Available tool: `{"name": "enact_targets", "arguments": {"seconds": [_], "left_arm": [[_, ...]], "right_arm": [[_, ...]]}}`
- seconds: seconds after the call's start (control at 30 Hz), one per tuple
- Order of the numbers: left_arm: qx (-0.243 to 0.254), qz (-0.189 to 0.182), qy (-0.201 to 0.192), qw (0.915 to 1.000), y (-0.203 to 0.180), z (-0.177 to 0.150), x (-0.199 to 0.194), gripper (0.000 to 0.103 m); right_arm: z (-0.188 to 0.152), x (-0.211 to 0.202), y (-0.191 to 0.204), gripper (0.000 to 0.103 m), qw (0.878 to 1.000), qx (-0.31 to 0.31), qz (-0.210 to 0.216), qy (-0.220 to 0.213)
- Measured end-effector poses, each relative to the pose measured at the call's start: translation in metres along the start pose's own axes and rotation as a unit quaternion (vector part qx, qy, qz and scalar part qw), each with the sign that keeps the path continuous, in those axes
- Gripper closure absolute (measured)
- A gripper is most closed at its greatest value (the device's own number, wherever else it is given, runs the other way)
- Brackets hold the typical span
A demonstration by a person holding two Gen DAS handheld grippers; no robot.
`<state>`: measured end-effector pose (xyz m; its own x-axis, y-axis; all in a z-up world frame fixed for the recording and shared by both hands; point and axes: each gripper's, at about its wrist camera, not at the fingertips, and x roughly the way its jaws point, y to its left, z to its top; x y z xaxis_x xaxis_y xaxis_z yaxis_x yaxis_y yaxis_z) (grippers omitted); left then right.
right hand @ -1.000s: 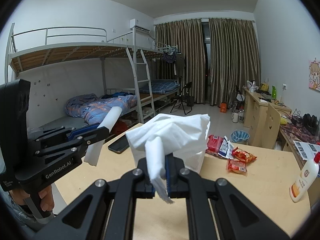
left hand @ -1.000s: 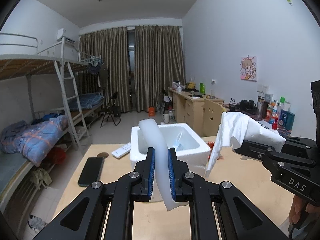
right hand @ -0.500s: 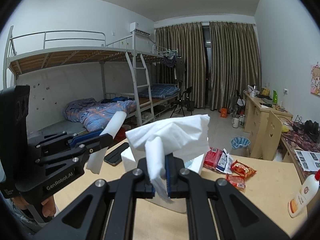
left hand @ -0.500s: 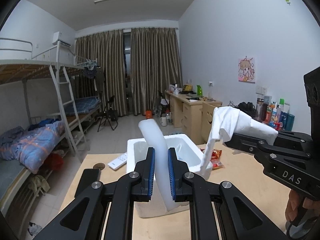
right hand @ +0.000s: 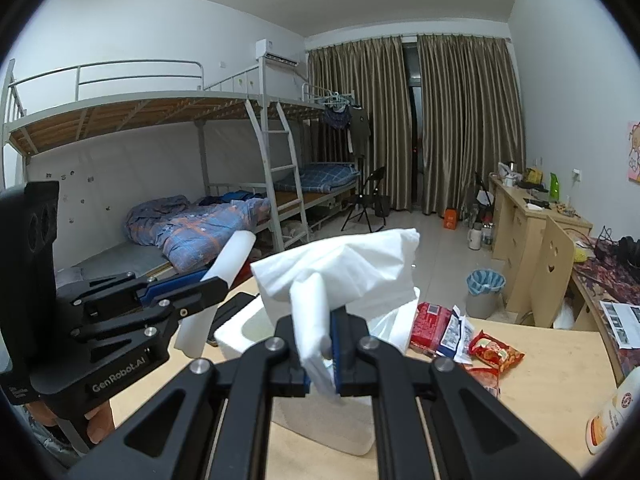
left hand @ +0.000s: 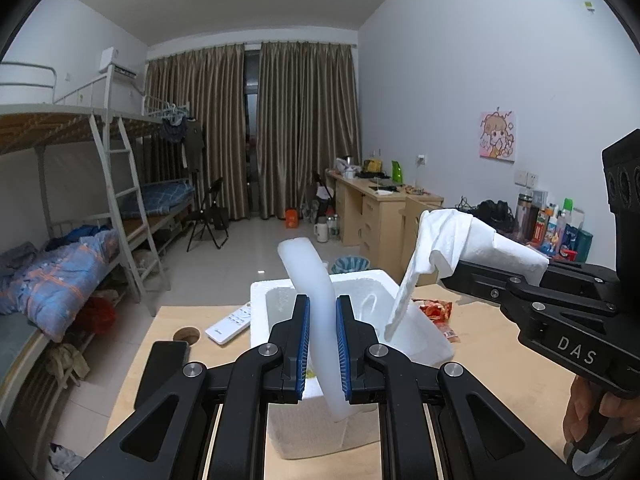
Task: Organize soft objects
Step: 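Carry the tissue and foam stick over the white foam box opening, then open the left gripper to drop the foam stick into the box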
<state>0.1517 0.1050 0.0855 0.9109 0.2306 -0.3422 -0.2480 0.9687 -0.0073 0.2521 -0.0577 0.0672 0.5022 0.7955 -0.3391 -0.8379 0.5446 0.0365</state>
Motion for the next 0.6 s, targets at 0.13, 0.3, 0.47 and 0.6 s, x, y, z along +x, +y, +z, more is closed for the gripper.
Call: {"name": "enact_targets", "arguments": {"seconds": [0.13,0.3,0.47,0.6], "left_arm": [[0.0,-0.005,0.008,1.0,0.004,0.004,0.014,0.089],[-0.001,-0.005,0.015,0.9999,0.004,0.008,0.033,0.089],[-0.001,-0.01,0.026,0.9996,0.006,0.008,0.054,0.089],[-0.004,-0.019,0.038,0.9991,0.009,0.005,0.072,0.089]], "right_arm": [[0.004,0.009,-0.004,0.092,1.0,0.0,-0.005,0.004],[0.007,0.016,-0.007,0.092,1.0,0.005,-0.007,0.006],[0.007,0.023,-0.007,0.092,1.0,0.002,-0.01,0.006],[0.002,0.028,-0.01,0.092,1.0,0.005,-0.014,0.01]]}}
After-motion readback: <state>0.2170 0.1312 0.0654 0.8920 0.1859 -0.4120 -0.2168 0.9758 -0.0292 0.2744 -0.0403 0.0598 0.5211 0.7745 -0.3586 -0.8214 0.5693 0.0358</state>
